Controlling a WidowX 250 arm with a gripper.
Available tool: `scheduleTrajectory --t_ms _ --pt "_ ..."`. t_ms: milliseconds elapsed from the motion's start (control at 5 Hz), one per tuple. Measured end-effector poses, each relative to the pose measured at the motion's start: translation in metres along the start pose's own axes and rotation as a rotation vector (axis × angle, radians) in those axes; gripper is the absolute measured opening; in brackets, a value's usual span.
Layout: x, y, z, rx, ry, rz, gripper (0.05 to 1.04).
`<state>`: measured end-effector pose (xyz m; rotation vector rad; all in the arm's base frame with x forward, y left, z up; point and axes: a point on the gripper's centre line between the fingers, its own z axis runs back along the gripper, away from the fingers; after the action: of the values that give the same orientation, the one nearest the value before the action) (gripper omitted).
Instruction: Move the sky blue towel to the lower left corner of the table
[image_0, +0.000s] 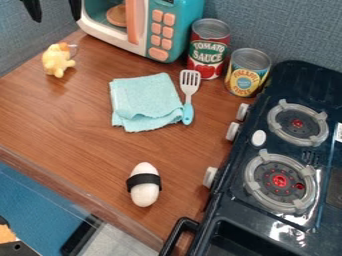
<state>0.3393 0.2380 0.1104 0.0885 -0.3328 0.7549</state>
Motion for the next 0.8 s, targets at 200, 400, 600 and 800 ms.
scheduleTrajectory --t_ms 200,400,600,800 --pt "-0.007 0.000 -0.013 0.001 0.040 0.000 0.999" --pt "-0.027 -0.022 -0.021 -0.042 0.095 -0.048 0.999" --pt "-0.040 -0.071 -0.018 -0.129 0.110 -0.162 0.999" --pt "-0.064 -0.106 -0.020 -0.152 0.149 -0.265 0.999"
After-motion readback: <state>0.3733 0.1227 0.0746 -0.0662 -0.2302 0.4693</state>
